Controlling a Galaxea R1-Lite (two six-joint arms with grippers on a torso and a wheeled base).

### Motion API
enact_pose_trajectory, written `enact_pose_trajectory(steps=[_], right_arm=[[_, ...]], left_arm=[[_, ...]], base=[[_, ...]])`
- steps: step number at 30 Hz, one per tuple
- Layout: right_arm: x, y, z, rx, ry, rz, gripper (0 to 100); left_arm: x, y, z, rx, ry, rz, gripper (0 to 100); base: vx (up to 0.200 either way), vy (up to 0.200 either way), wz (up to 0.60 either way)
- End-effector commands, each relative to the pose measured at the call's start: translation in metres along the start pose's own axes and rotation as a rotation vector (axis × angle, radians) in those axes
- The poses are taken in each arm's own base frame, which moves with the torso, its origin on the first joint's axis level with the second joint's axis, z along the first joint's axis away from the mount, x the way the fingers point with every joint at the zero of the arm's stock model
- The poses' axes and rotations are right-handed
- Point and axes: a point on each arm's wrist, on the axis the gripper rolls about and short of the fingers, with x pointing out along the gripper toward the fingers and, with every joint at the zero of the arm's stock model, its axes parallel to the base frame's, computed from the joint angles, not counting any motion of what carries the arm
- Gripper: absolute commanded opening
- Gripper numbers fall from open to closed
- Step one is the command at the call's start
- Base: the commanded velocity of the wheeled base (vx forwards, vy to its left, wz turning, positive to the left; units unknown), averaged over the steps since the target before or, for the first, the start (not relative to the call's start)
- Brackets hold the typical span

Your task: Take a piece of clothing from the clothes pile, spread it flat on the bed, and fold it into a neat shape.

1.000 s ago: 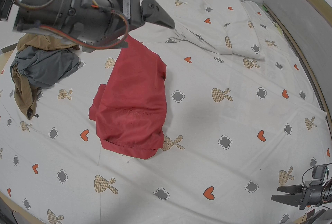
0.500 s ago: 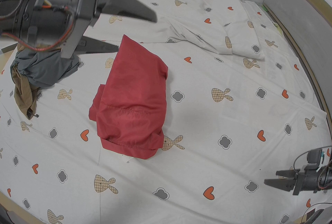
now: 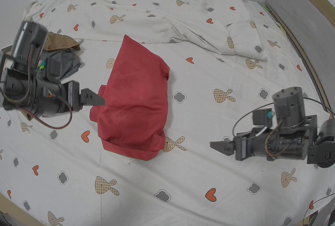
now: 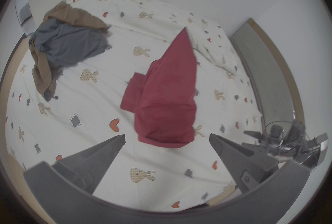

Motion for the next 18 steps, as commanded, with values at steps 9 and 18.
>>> enact_pose_trajectory(steps=[9,18], right_arm=[[0.059,0.062,0.010,-0.101,0.028,-0.011,100],[0.017,0.049,0.029,-0.069,-0.045,-0.017,100]], left_arm=[[0.071,0.111,-0.065,-0.061,0.000,-0.123,100],[0.119,0.106,-0.068,-0.035,0.071,-0.217,100]], base=[[0.000,0.000,0.00],[0.000,0.000,0.00]])
